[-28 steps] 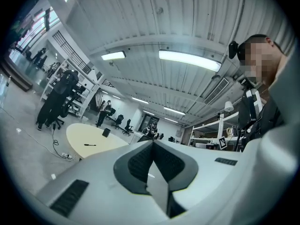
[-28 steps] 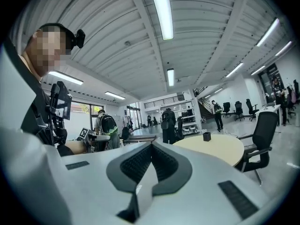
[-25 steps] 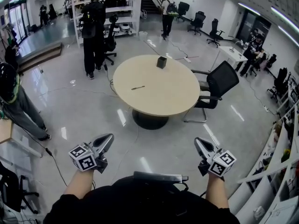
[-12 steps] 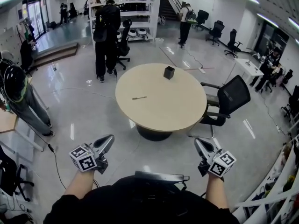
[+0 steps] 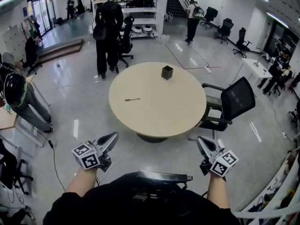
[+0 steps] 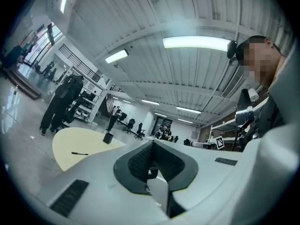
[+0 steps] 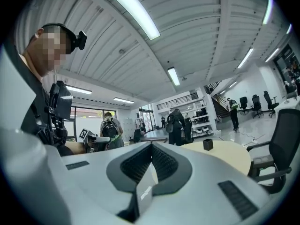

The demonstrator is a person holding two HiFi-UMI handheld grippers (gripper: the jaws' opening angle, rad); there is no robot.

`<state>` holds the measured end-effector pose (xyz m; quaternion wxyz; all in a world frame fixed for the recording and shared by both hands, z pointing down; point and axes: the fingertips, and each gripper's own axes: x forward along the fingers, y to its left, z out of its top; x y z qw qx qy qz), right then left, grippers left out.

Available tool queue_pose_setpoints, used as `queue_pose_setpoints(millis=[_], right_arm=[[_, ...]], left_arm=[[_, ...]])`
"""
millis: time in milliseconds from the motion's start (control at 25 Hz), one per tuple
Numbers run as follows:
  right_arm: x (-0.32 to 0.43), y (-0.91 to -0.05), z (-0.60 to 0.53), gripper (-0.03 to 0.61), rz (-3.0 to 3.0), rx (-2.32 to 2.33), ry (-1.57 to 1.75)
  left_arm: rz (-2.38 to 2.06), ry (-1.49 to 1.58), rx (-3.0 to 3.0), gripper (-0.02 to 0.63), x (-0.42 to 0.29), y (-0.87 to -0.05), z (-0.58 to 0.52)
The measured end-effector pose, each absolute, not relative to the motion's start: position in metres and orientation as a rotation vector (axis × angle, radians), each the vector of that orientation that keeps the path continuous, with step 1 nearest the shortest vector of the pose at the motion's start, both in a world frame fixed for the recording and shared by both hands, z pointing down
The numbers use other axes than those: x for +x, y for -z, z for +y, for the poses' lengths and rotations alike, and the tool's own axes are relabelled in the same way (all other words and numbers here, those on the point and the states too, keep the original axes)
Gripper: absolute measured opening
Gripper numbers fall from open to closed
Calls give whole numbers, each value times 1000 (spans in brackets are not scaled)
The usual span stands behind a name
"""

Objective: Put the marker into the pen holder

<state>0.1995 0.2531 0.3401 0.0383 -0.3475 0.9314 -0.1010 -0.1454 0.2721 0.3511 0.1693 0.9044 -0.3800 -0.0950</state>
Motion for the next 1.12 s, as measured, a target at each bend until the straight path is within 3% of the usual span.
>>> queue_pose_setpoints(millis=[360,880,1120], right_arm=[[187,-347,188,3,2864,-1162,322],[95,-326,50,3,2800,-1355,265],[92,-343,0,3,2825,-1346,326]], left_arm=[[-992,299,2574,-5,-159,-362,184],[-800,290,2654,-5,-242,-354,-5],[-798,266,2618,-5,-240,-369,-54]])
